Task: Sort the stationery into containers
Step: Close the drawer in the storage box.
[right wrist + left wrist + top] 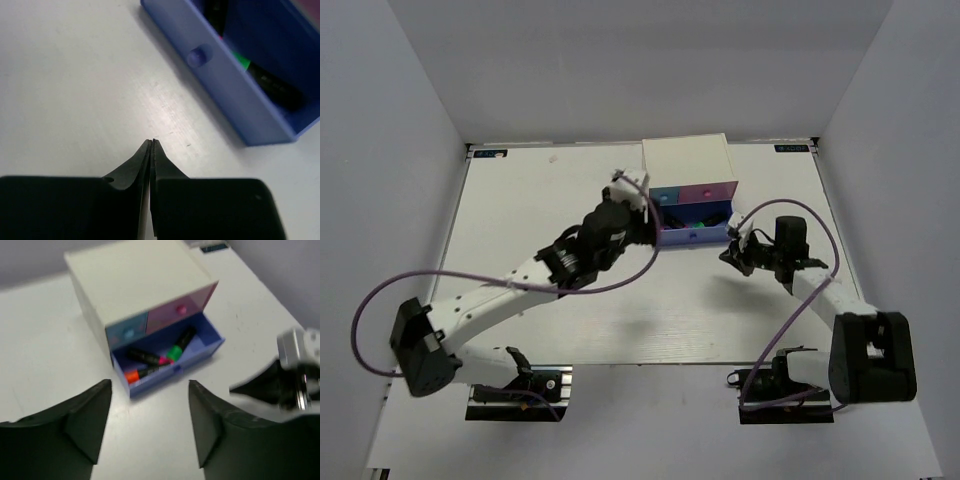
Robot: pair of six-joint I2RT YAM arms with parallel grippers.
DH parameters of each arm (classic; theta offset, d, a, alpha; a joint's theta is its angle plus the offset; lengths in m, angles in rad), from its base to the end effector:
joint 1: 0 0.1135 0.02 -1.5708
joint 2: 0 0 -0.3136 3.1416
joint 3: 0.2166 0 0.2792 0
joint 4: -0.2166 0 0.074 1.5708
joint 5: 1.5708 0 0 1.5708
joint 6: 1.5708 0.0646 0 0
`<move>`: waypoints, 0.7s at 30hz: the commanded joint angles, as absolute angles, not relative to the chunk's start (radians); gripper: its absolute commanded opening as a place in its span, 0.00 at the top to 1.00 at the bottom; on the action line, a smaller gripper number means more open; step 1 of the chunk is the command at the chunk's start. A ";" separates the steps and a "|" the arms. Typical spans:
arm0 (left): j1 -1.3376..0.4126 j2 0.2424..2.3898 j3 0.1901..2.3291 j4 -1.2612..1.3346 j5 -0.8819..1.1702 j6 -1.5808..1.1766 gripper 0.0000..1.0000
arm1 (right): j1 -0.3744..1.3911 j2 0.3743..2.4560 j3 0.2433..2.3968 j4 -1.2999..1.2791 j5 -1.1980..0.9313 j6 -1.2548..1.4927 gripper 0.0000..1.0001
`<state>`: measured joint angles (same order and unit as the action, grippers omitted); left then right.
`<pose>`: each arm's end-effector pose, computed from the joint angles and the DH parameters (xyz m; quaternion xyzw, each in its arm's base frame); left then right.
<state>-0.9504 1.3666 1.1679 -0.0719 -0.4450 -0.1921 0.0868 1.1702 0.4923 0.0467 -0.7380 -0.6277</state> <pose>0.2337 -0.2792 0.3902 0.1633 0.7707 -0.1714 0.5916 0.2414 0.0646 0.2061 -0.4438 0.7220 0.1971 0.4928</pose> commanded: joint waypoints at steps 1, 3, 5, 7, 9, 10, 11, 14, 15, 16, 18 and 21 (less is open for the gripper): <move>-0.950 1.249 0.999 -0.233 -0.399 -0.475 0.24 | 0.092 1.262 0.641 0.041 -0.767 -0.851 0.97; -0.950 1.181 0.906 -0.242 -0.420 -0.569 0.23 | 0.100 1.350 0.705 0.026 -0.740 -0.883 1.00; -0.950 1.092 0.835 -0.252 -0.443 -0.613 0.18 | 0.118 1.431 0.733 0.032 -0.698 -0.928 1.00; -0.950 1.033 0.802 -0.261 -0.454 -0.664 0.14 | 0.138 1.482 0.765 0.081 -0.646 -0.930 1.00; -0.950 1.008 0.778 -0.276 -0.468 -0.699 0.13 | 0.158 1.538 0.797 0.116 -0.583 -0.936 1.00; -0.950 0.996 0.778 -0.296 -0.477 -0.709 0.13 | 0.164 1.552 0.808 0.117 -0.574 -0.952 1.00; -0.950 0.996 0.778 -0.305 -0.477 -0.709 0.12 | 0.172 1.583 0.822 0.114 -0.546 -0.959 1.00; -0.950 0.996 0.778 -0.353 -0.477 -0.733 0.11 | 0.195 1.615 0.838 0.150 -0.490 -0.960 1.00; -0.950 0.996 0.778 -0.363 -0.477 -0.742 0.11 | 0.202 1.620 0.842 0.161 -0.479 -0.959 1.00; -0.950 0.996 0.767 -0.364 -0.477 -0.753 0.11 | 0.210 1.626 0.841 0.202 -0.454 -0.953 1.00; -0.950 0.986 0.755 -0.364 -0.477 -0.762 0.11 | 0.228 1.637 0.839 0.230 -0.407 -0.936 1.00; -0.950 0.986 0.746 -0.364 -0.477 -0.762 0.09 | 0.247 1.657 0.841 0.294 -0.359 -0.934 1.00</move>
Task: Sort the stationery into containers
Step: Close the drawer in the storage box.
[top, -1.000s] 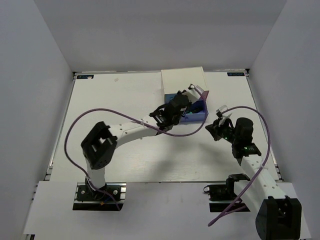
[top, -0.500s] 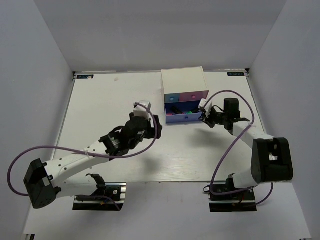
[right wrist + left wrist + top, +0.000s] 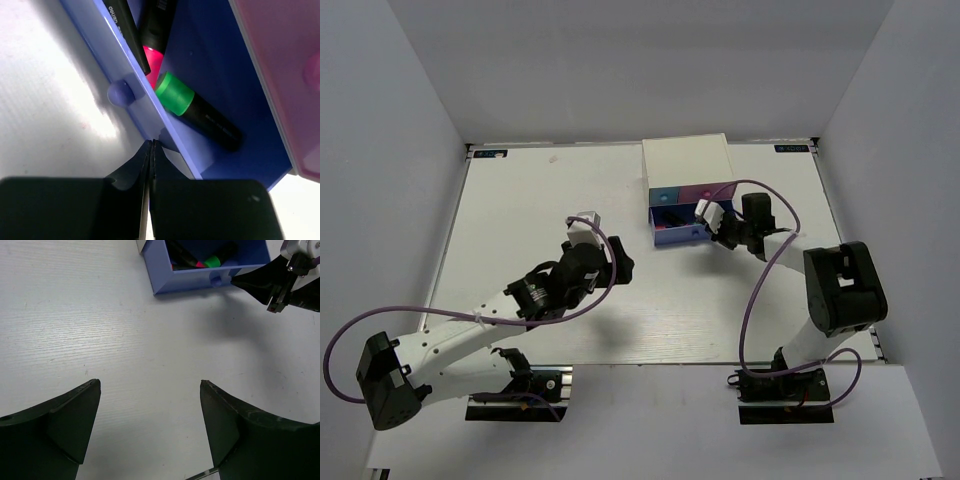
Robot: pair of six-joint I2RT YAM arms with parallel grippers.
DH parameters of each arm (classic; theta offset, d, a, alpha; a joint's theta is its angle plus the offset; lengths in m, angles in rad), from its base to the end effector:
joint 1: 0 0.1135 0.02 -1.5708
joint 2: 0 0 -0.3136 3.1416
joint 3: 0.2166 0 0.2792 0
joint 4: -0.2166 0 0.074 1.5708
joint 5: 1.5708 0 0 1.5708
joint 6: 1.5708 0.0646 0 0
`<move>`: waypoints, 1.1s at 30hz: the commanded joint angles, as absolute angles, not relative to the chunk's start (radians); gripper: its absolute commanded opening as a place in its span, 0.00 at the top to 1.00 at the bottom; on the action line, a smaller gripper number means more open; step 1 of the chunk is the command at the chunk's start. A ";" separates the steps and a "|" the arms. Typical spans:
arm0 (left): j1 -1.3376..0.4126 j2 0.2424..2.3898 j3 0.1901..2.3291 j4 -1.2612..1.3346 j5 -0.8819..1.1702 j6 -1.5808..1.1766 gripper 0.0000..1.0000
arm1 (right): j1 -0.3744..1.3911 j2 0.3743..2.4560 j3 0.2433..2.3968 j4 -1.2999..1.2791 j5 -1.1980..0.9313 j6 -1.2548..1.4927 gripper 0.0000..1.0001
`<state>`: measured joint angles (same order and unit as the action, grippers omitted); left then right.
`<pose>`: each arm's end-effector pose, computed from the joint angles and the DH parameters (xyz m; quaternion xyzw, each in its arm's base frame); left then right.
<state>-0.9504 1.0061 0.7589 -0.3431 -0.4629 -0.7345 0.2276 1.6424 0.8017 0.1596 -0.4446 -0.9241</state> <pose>0.1634 -0.1791 0.2965 -0.0149 0.8653 -0.2073 0.4561 0.3559 0.1110 0.1798 -0.5590 0.6868 0.0438 0.4625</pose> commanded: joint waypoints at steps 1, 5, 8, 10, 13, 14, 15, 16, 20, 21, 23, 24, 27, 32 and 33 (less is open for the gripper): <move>-0.950 0.986 0.746 -0.354 -0.477 -0.762 0.09 | 0.256 1.670 0.853 0.319 -0.350 -0.937 1.00; -0.950 1.012 0.770 -0.364 -0.477 -0.753 0.09 | 0.278 1.712 0.908 0.333 -0.316 -0.943 1.00; -0.950 1.023 0.781 -0.374 -0.477 -0.753 0.09 | 0.293 1.741 0.943 0.331 -0.334 -0.945 1.00; -0.950 1.032 0.781 -0.374 -0.477 -0.753 0.09 | 0.298 1.750 0.953 0.325 -0.360 -0.959 1.00; -0.950 1.032 0.772 -0.374 -0.477 -0.753 0.09 | 0.316 1.767 0.980 0.321 -0.382 -0.977 1.00; -0.950 1.032 0.772 -0.374 -0.477 -0.753 0.09 | 0.321 1.772 0.994 0.315 -0.388 -0.979 1.00; -0.950 1.032 0.772 -0.374 -0.477 -0.753 0.09 | 0.325 1.776 1.000 0.308 -0.396 -0.977 1.00; -0.950 1.032 0.772 -0.374 -0.477 -0.753 0.09 | 0.327 1.787 1.015 0.298 -0.414 -0.982 1.00; -0.950 1.032 0.772 -0.374 -0.477 -0.753 0.09 | 0.345 1.816 1.067 0.273 -0.426 -0.982 1.00; -0.950 1.032 0.772 -0.374 -0.477 -0.753 0.08 | 0.347 1.825 1.077 0.262 -0.426 -0.982 1.00; -0.950 1.032 0.772 -0.374 -0.477 -0.753 0.08 | 0.351 1.851 1.094 0.253 -0.422 -0.968 1.00; -0.950 1.032 0.772 -0.374 -0.477 -0.753 0.08 | 0.354 1.856 1.115 0.244 -0.420 -0.959 1.00; -0.950 1.032 0.772 -0.374 -0.477 -0.753 0.08 | 0.357 1.879 1.138 0.244 -0.410 -0.953 1.00; -0.950 1.023 0.772 -0.394 -0.486 -0.753 0.08 | 0.364 1.908 1.164 0.271 -0.374 -0.937 1.00; -0.950 1.023 0.772 -0.394 -0.486 -0.753 0.08 | 0.365 1.914 1.175 0.273 -0.364 -0.936 1.00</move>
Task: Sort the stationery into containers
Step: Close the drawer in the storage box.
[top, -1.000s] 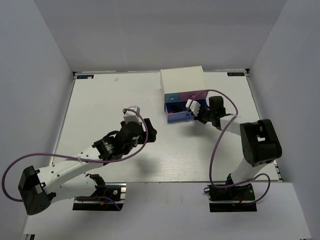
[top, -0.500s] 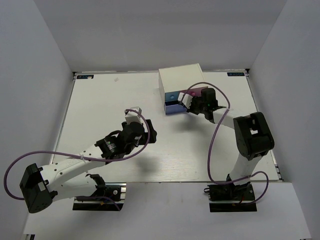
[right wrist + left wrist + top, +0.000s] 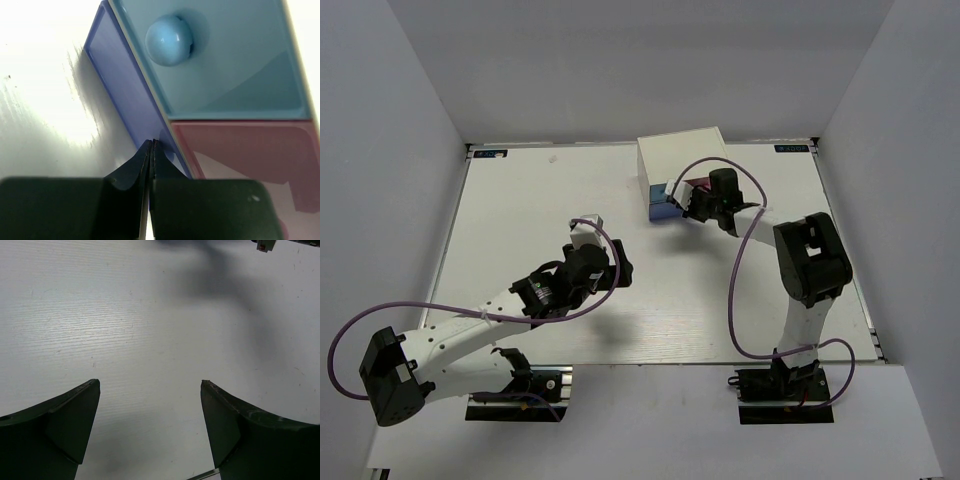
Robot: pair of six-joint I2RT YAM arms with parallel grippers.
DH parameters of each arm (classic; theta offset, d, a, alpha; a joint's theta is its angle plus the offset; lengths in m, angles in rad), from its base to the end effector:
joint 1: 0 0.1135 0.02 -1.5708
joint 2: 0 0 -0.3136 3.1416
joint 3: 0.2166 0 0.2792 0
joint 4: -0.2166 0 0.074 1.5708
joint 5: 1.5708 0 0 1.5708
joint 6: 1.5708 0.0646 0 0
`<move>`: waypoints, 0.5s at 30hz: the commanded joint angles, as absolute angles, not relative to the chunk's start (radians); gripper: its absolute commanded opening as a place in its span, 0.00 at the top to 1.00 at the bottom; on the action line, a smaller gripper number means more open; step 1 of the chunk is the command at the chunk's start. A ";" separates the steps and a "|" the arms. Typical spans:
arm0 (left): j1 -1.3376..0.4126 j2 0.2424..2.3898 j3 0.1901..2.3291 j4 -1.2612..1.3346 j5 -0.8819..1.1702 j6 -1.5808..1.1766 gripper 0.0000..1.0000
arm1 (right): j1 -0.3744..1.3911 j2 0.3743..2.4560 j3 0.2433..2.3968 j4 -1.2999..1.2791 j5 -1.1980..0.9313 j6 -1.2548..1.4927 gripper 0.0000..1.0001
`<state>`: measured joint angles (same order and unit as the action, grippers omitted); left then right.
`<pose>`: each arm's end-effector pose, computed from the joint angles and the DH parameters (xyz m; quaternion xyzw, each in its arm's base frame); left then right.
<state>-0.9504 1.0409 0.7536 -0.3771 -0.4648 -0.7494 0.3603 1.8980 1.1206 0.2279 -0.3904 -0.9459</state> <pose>0.1652 -0.1815 0.2831 -0.0125 0.8806 -0.1834 0.4368 0.4323 0.1892 0.1921 -0.5953 0.6221 0.0236 0.5079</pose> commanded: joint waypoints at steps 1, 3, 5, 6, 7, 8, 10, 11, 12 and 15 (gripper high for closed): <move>-0.950 1.014 0.772 -0.394 -0.486 -0.753 0.08 | 0.367 1.914 1.174 0.287 -0.364 -0.930 1.00; -0.950 1.014 0.772 -0.394 -0.486 -0.753 0.08 | 0.368 1.916 1.174 0.291 -0.357 -0.930 1.00; -0.950 1.014 0.772 -0.394 -0.486 -0.753 0.08 | 0.368 1.913 1.170 0.293 -0.359 -0.930 1.00; -0.950 1.014 0.772 -0.394 -0.486 -0.753 0.08 | 0.370 1.904 1.166 0.290 -0.374 -0.931 1.00; -0.950 1.014 0.772 -0.394 -0.486 -0.753 0.08 | 0.365 1.895 1.163 0.263 -0.391 -0.939 1.00; -0.950 1.014 0.772 -0.394 -0.486 -0.753 0.08 | 0.361 1.882 1.161 0.199 -0.449 -0.945 1.00; -0.950 1.014 0.772 -0.394 -0.486 -0.753 0.08 | 0.348 1.824 1.172 0.097 -0.573 -1.023 1.00; -0.950 1.023 0.772 -0.394 -0.486 -0.753 0.08 | 0.345 1.784 1.166 -0.067 -0.665 -1.054 1.00; -0.950 1.023 0.772 -0.394 -0.486 -0.753 0.08 | 0.344 1.746 1.158 -0.107 -0.731 -1.157 1.00; -0.950 1.023 0.772 -0.373 -0.486 -0.753 0.08 | 0.342 1.651 1.083 -0.169 -0.805 -1.224 0.79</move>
<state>-0.9504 1.0374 0.7536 -0.3882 -0.4702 -0.7494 0.3466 1.7744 1.1057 -0.0372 -0.6209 -1.0855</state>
